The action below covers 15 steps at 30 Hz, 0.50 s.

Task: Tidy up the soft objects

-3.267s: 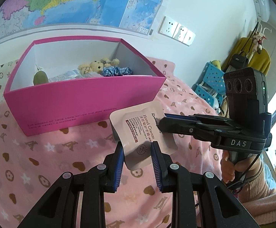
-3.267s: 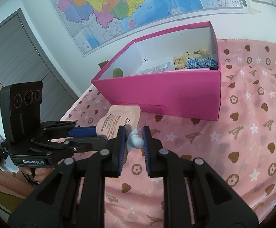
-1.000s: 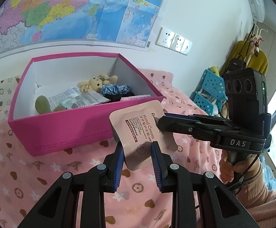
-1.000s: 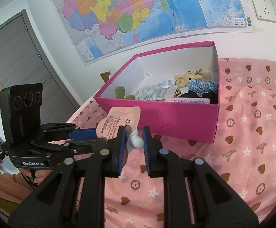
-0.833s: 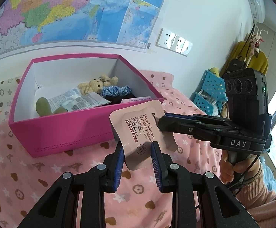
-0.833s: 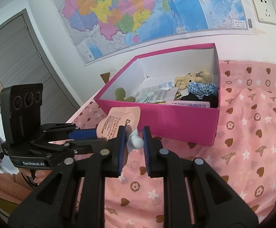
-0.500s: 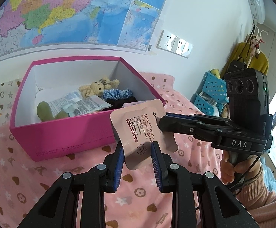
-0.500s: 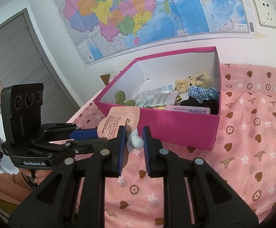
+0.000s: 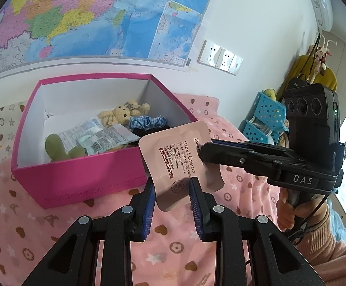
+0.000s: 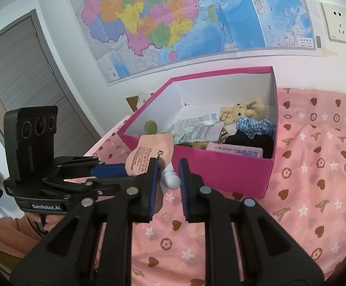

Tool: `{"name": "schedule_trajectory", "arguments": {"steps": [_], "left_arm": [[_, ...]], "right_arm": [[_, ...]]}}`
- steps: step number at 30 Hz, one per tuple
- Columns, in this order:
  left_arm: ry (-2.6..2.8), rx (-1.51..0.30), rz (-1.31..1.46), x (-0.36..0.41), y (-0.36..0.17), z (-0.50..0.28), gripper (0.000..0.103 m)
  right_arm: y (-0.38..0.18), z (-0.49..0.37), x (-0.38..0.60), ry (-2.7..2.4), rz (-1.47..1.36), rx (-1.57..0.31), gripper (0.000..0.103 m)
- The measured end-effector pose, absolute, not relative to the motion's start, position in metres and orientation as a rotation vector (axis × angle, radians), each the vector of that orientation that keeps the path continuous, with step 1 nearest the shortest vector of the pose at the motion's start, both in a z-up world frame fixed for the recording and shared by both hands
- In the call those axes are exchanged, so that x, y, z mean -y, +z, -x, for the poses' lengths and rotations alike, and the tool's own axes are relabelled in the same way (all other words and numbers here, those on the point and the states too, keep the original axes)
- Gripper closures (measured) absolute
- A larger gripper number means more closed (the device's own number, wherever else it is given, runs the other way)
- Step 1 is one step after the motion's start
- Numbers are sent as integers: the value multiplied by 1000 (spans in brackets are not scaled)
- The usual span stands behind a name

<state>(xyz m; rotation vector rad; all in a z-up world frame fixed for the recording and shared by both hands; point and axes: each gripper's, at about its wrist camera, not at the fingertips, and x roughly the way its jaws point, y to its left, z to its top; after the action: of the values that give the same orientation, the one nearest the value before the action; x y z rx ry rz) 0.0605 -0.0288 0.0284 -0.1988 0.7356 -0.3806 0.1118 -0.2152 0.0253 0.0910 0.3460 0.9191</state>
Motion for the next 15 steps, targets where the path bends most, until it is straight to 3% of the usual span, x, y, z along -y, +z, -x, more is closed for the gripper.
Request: {"name": "schedule_trajectory", "arguments": {"steps": [15], "left_arm": [[-377,-724,191,29,35,-74,76]], "right_arm": [[36,-121,217,922,-84,-326,83]]}}
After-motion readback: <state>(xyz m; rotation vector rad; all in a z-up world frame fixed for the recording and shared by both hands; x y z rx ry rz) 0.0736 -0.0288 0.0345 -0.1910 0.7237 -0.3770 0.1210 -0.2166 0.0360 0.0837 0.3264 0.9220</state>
